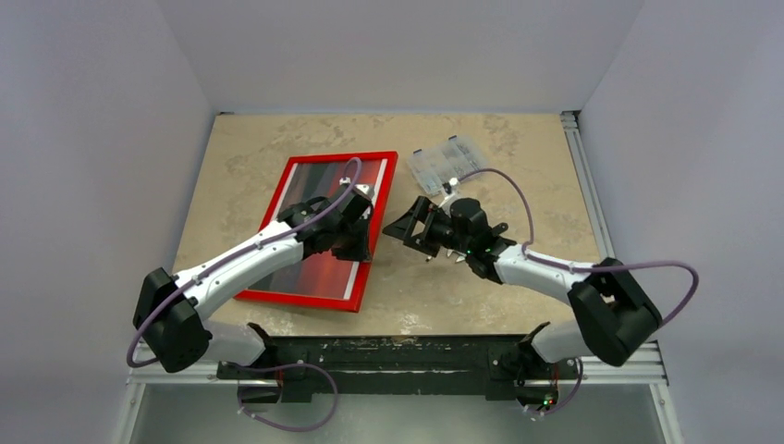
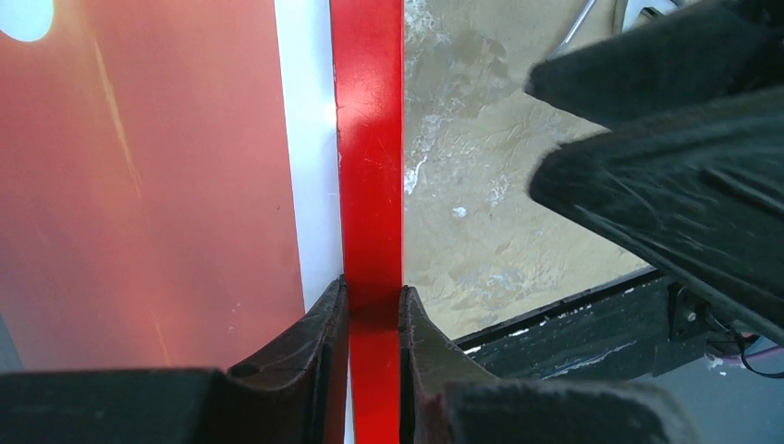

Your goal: Take the photo out of the frame

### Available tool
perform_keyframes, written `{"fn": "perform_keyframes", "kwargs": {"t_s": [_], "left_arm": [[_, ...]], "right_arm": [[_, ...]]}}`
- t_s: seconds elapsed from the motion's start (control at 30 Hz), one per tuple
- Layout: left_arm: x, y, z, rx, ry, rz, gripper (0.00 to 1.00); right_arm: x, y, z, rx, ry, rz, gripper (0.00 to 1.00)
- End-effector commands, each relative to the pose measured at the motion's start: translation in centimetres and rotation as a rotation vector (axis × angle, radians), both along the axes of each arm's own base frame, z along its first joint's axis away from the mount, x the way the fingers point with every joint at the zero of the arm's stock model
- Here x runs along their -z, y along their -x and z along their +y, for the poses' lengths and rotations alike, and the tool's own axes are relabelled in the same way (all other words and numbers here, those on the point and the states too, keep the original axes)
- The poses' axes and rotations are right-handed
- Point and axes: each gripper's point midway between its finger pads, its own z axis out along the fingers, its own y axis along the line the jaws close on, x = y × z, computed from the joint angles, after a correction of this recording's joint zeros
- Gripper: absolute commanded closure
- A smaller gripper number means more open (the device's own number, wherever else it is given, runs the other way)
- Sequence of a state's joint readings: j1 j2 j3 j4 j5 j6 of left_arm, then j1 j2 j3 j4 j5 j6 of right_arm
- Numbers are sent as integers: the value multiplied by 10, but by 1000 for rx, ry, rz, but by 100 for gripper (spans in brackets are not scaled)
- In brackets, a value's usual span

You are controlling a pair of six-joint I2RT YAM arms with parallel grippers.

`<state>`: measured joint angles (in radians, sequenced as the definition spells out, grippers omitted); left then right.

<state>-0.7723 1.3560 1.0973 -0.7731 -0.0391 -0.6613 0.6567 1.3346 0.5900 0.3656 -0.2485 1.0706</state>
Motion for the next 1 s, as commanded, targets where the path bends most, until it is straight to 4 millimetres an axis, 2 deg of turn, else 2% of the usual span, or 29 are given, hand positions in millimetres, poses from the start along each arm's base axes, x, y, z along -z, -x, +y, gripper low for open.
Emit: {"fn": "perform_keyframes", "kwargs": {"t_s": [0.0,0.17,0.47,0.5,0.53,0.6,0.63,0.7,0.8,0.83,0.97], "left_arm": [[-31,-5,-8,43,84,-87,100],[-34,-3,-6,46,86,-92,100],[-38,1,-3,54,100,-105,100],[-38,2,-2,56,99,-105,100],[-39,3,-2,57,99,-107,100],[-40,4,2,68,85,-109,100],[-43,5,5,67,78,-118,95],[-49,7,13,71,55,-157,73],[-64,10,26,94,-67,-279,51],[-69,13,30,107,-116,-305,47],[-91,22,39,134,-256,-418,41]], "right_arm": [[-28,-14,33,-98,-98,-43,7],[-25,-31,54,-129,-135,-46,13],[-19,-34,93,-187,-163,13,45],[-19,-33,96,-191,-165,19,53],[-19,-32,98,-190,-171,28,65],[-22,-32,100,-176,-192,60,96],[-25,-31,101,-170,-207,77,100],[-31,-31,99,-132,-208,119,100],[-33,-37,89,-42,-132,183,100],[-38,-39,86,-20,-110,194,100],[-50,-41,80,47,-52,260,100]]}}
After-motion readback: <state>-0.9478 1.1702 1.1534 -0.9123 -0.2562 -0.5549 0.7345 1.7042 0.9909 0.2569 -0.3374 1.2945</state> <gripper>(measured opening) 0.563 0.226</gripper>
